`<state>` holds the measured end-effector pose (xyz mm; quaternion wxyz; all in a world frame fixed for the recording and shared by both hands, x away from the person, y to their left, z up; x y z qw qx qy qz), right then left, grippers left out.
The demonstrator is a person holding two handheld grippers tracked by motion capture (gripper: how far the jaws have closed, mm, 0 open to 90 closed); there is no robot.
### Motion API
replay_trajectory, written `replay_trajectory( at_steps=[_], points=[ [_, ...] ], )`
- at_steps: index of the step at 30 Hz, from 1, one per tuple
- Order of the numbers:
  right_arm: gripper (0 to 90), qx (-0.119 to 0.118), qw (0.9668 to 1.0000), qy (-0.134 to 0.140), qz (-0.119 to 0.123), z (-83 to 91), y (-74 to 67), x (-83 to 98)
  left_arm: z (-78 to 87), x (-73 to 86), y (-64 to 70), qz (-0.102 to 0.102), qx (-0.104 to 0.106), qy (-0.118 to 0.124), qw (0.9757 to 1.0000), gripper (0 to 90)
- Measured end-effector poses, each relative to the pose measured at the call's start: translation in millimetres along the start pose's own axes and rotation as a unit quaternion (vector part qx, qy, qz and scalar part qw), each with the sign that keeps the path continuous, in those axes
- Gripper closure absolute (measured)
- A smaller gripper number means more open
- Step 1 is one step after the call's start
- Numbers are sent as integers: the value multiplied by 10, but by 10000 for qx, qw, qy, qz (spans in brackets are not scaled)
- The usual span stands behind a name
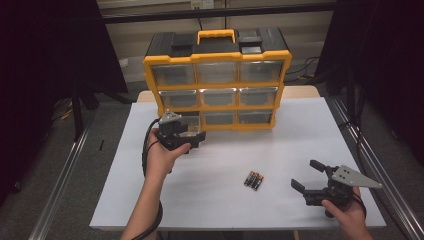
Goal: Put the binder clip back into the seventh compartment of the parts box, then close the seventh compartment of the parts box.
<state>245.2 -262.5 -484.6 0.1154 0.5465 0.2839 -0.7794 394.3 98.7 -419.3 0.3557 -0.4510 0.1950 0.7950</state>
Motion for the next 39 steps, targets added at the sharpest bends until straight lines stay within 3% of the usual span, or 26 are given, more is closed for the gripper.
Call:
replay_trajectory(
  at_steps=[17, 31, 39],
  points=[
    [23, 12, 10000, 14, -36, -1, -4, -2, 51, 155, 0, -74, -549, -32, 9985, 513],
    [23, 43, 10000, 25, -32, 8, 4, -9, 43, 247, -21, 55, -745, 79, 9972, 642],
    [23, 67, 10000, 51, -30, 13, 16, -16, 30, 292, -39, 45, -902, 20, 9959, 735]
  ],
)
Point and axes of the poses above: each handheld gripper's, and its own axes: z roughly backward along the jaws, x roughly out of its underside, y roughly to its right, the point moved 6 cm from there along -z, roughly forward along the jaws, and after that the axes turned 13 degrees about -z, right-handed, at the moved point
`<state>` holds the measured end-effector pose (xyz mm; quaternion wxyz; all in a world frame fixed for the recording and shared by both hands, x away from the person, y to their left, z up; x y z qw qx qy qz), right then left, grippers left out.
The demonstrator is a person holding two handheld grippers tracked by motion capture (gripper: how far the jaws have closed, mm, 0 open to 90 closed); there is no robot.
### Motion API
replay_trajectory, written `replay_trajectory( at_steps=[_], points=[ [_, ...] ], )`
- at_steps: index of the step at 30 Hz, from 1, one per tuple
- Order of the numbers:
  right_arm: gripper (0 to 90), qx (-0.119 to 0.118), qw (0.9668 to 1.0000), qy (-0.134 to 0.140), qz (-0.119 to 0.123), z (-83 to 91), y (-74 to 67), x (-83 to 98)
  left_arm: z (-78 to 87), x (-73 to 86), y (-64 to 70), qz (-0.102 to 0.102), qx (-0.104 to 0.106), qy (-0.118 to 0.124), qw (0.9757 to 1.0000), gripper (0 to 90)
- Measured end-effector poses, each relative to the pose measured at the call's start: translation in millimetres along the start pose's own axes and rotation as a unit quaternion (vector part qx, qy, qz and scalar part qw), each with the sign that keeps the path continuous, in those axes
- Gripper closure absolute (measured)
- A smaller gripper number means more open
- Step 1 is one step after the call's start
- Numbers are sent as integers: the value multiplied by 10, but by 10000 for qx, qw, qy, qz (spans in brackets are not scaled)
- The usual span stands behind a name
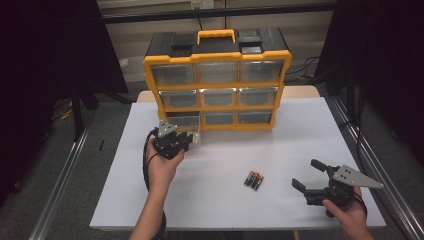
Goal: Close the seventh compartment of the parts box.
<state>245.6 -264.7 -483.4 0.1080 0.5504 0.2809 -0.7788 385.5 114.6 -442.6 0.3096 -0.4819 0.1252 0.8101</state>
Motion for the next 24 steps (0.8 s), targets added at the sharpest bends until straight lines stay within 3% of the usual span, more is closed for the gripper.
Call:
replay_trajectory(
  at_steps=[3, 8, 14, 24],
  points=[
    [23, 0, 10000, 3, 4, -2, 0, -1, -12, 14, -4, -85, -55, -50, 9999, 766],
    [23, -6, 10000, -8, -7, -2, 2, 2, -37, 18, -23, 13, -115, -29, 9999, 823],
    [23, -10, 10000, -12, -3, -1, 3, 2, -45, 16, -32, -11, -222, -65, 9997, 886],
    [23, 1, 10000, 9, 0, -5, -9, 0, -69, 12, -37, -66, -352, -24, 9994, 900]
  ],
)
Point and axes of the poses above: each handheld gripper's, and its own axes: z roughly backward along the jaws, x roughly out of its underside, y roughly to its right, the point moved 6 cm from there along -z, roughly forward along the jaws, and after that the axes turned 13 degrees about -z, right-handed, at the moved point
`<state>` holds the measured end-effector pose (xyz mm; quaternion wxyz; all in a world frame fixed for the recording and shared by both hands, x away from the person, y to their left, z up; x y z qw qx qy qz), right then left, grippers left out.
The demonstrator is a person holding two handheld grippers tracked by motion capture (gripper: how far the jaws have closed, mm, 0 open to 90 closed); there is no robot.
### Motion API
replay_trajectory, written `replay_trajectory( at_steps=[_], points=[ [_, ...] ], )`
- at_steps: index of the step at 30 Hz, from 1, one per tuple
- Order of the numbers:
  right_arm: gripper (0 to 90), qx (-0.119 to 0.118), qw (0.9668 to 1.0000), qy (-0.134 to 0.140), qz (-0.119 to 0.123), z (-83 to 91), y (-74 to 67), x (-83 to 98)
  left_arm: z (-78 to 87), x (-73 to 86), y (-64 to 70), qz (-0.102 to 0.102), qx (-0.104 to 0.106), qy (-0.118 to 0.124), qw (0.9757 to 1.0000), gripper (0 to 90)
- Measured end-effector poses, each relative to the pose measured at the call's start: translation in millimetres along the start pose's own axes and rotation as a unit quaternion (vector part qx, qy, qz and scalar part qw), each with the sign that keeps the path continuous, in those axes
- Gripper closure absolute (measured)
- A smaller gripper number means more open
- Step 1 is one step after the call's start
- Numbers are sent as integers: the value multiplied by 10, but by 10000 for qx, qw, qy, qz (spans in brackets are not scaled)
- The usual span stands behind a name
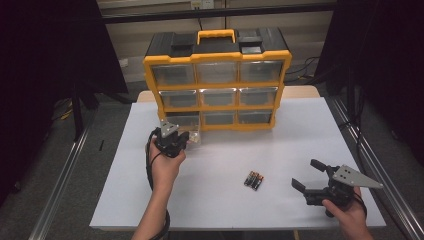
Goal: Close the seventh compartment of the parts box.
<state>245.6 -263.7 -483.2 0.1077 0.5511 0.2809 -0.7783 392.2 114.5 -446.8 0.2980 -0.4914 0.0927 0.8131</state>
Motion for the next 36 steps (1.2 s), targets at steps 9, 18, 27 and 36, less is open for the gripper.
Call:
replay_trajectory(
  at_steps=[9, 18, 27, 36],
  points=[
    [23, -8, 10000, 0, 9, 0, 3, -3, -76, 15, -41, 58, -63, 79, 9999, 900],
    [23, -26, 10000, -25, 28, 8, 5, 0, -114, -2, -59, 66, -116, 118, 9998, 900],
    [22, -18, 10000, -2, 30, 11, 10, -3, -146, -21, -73, 102, -176, 165, 9997, 900],
    [23, 8, 10000, 17, -26, 19, 12, -7, -181, -34, -82, 138, -281, 175, 9994, 897]
  ],
)
Point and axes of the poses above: each handheld gripper's, and its own axes: z roughly backward along the jaws, x roughly out of its underside, y roughly to its right, the point moved 6 cm from there along -z, roughly forward along the jaws, and after that the axes turned 13 degrees about -z, right-handed, at the moved point
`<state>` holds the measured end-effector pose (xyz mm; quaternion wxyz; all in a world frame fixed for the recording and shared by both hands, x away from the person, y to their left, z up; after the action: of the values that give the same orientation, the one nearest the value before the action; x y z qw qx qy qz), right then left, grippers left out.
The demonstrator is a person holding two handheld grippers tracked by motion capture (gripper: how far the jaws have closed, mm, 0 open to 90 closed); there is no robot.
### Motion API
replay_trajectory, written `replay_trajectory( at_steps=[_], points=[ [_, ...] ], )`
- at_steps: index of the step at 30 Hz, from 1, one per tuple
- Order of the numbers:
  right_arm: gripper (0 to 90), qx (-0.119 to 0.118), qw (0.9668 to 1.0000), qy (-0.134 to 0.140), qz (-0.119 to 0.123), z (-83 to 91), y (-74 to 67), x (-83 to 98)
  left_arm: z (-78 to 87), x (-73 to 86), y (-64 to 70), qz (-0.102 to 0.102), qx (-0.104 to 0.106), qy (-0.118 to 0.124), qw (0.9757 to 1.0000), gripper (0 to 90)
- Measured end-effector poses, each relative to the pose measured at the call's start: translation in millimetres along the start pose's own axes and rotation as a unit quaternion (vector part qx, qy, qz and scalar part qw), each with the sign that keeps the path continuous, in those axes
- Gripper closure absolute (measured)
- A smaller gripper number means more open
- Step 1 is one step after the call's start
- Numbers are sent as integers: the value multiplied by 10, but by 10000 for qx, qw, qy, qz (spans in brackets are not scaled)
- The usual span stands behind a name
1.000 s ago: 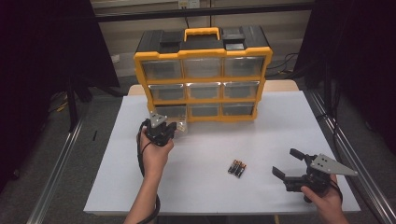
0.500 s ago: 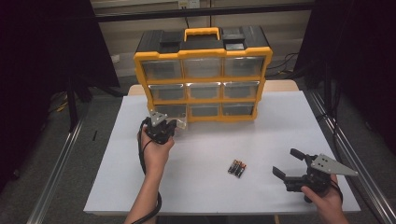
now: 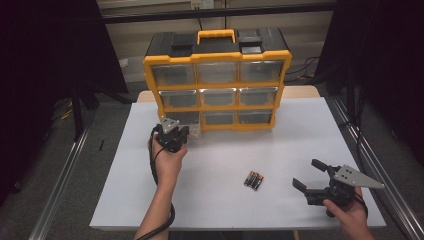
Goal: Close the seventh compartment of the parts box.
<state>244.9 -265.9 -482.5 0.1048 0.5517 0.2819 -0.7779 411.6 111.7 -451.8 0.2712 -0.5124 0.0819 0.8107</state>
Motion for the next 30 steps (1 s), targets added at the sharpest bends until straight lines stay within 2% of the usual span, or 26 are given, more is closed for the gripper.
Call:
replay_trajectory(
  at_steps=[3, 10, 13, 16, 17, 25, 30],
  points=[
    [22, 5, 10000, 12, -32, -1, -3, -1, -14, -6, -11, -66, 31, 10, 10000, 897],
    [22, 5, 10000, 13, -31, -2, -5, -2, -40, -9, -30, 29, -85, 38, 10000, 897],
    [22, 7, 10000, 15, -29, -1, -3, -2, -52, -9, -43, 0, -45, 57, 10000, 896],
    [23, 8, 10000, 15, -32, -4, -2, -1, -63, -15, -40, 29, -127, 46, 9999, 894],
    [23, 4, 10000, 14, -31, -4, -2, -1, -70, -18, -47, 0, -88, 58, 9999, 893],
    [22, 4, 10000, 2, -27, -3, 0, 2, -116, -34, -59, -17, -156, 105, 9998, 892],
    [22, -7, 10000, 3, -24, -4, 0, 2, -140, -38, -64, 43, -169, 129, 9998, 892]
  ],
)
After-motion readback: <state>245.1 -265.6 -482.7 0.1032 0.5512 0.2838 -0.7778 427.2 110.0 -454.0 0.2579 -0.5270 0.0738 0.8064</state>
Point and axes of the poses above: each handheld gripper's, and its own axes: z roughly backward along the jaws, x roughly out of its underside, y roughly to its right, the point moved 6 cm from there along -z, roughly forward along the jaws, and after that the axes turned 13 degrees about -z, right-handed, at the moved point
